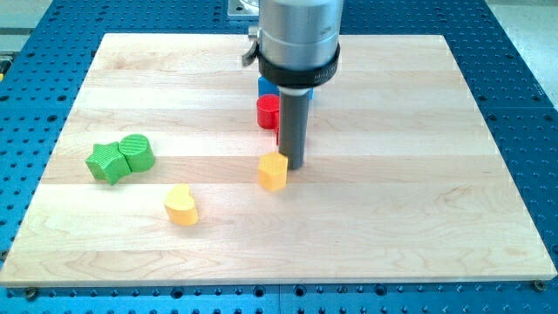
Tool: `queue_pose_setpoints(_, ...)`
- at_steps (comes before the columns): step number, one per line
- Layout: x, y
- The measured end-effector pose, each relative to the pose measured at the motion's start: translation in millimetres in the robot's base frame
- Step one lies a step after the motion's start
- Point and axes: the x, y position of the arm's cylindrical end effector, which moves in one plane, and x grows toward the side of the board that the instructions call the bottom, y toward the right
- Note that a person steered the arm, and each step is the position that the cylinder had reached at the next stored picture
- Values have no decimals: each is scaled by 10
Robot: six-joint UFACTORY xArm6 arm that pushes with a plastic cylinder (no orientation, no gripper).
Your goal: Move the blue triangle to the top left of the red circle
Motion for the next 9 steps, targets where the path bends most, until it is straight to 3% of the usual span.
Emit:
queue_pose_setpoints(2, 284, -708)
queue_pose_setpoints(3, -3, -270)
queue_pose_setpoints(4, -610, 663)
queue_pose_setpoints(5, -1078, 686)
queue_pose_setpoints(7, -1582, -19)
queue_pose_setpoints(8, -1407, -18)
queue_pose_setpoints(9, -1413, -383)
